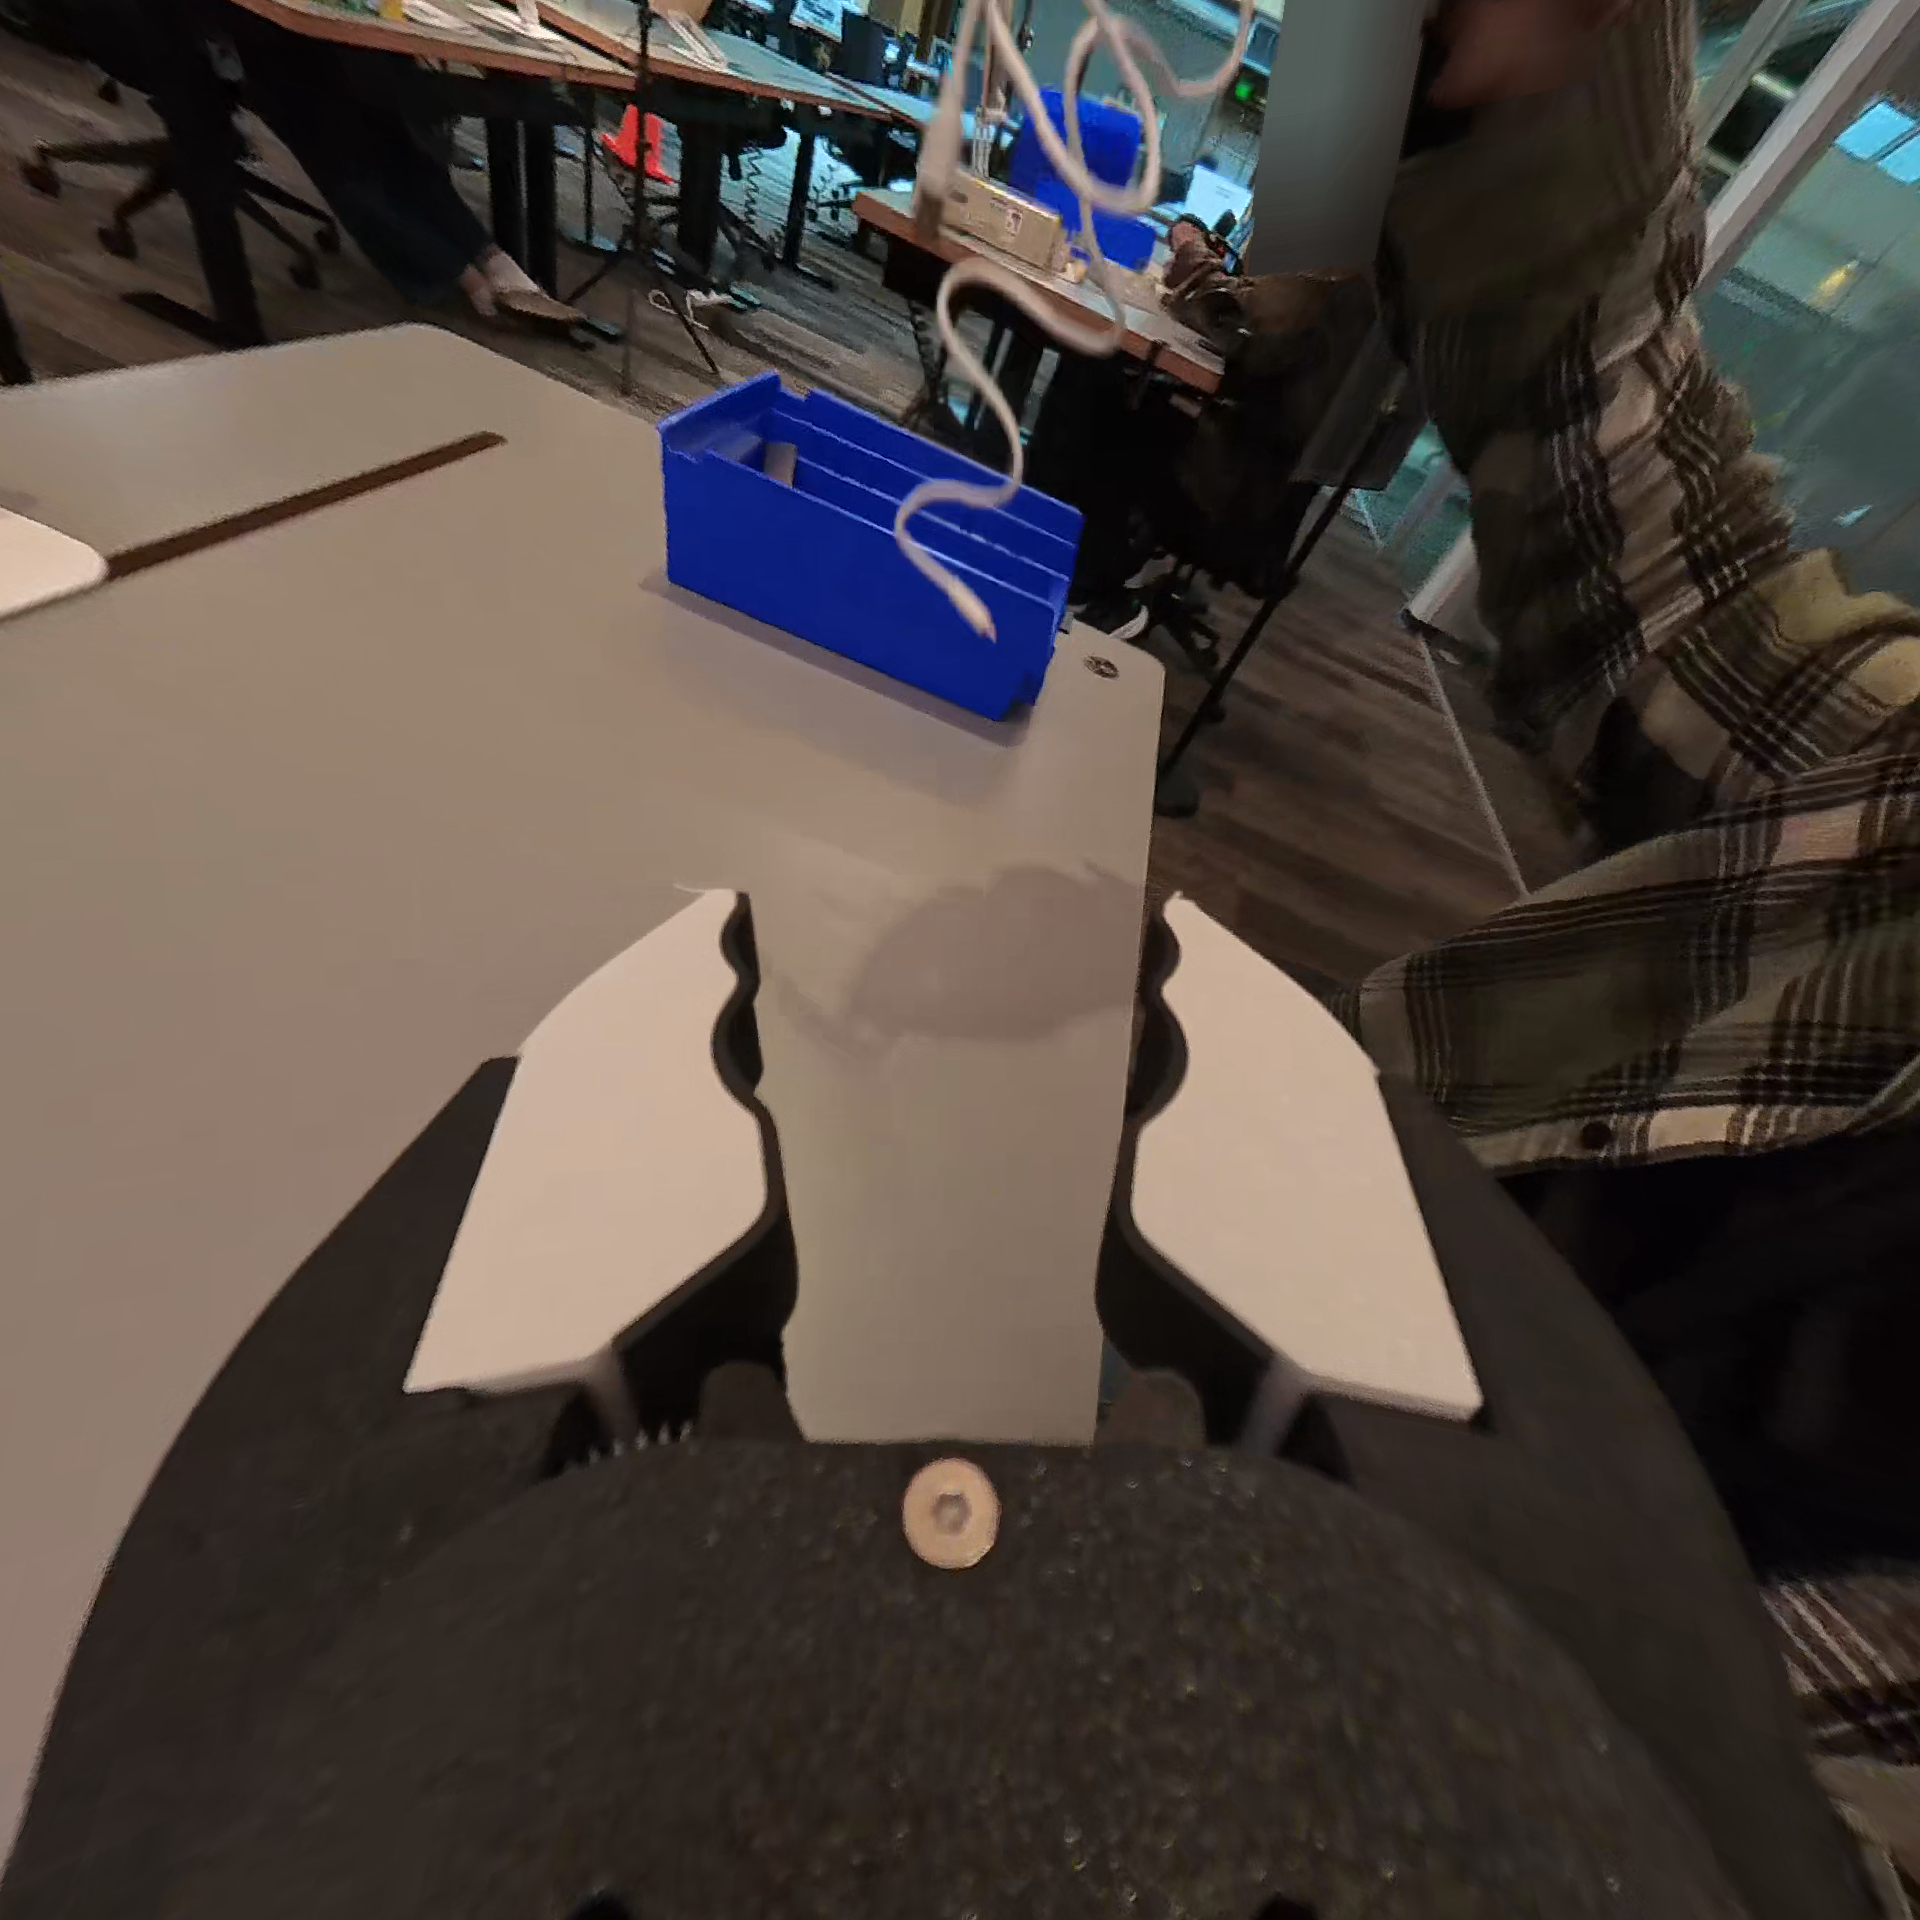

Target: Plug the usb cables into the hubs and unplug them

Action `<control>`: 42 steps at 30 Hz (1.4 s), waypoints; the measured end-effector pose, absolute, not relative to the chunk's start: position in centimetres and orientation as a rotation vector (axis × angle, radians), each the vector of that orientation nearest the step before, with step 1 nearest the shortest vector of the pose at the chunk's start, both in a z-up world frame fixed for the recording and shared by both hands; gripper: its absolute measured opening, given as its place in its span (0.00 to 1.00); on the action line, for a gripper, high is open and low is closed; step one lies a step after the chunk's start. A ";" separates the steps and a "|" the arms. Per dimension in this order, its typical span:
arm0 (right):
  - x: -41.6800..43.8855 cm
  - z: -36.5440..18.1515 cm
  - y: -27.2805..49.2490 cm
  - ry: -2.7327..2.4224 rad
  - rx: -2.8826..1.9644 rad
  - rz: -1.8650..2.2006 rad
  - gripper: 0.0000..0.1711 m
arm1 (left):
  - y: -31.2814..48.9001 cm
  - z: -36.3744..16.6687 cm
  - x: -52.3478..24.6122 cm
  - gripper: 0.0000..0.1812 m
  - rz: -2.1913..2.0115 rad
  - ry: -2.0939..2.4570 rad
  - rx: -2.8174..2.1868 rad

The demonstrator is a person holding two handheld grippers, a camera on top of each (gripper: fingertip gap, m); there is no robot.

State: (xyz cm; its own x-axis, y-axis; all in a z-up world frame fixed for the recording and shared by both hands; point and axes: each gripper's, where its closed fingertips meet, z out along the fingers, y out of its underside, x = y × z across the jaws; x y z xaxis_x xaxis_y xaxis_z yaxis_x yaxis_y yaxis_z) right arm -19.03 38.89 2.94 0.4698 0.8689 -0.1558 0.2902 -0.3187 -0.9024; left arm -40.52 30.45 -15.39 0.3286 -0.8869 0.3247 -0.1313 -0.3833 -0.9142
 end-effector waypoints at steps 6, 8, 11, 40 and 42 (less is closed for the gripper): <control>-5.9 4.6 42.1 -0.685 -1.954 0.519 0.00 | 29.6 -17.7 -39.4 0.38 -1.157 0.957 -1.786; -2.4 4.0 42.7 -0.603 -1.989 0.477 0.00 | 29.6 -17.8 -39.2 0.38 -1.147 0.972 -1.788; 1.7 1.5 43.6 -0.506 -2.052 0.438 0.00 | 29.7 -17.8 -38.9 0.37 -1.151 0.980 -1.791; 9.2 -19.9 45.4 -0.410 -2.208 0.251 0.47 | 38.9 -20.1 -76.0 0.27 -0.056 0.542 -2.483; 8.1 -19.1 44.8 -0.443 -2.188 0.245 0.46 | 39.8 -22.5 -77.1 0.26 0.039 0.682 -2.609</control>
State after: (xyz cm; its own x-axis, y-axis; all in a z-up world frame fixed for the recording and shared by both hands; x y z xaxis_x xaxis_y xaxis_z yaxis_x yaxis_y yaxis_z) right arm 8.08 44.83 -19.07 0.9173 0.3977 -0.0188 0.2272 -0.5616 -0.7956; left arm -77.14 39.82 -22.45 0.8778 -0.4594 -0.1354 -0.4719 -0.7811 -0.4088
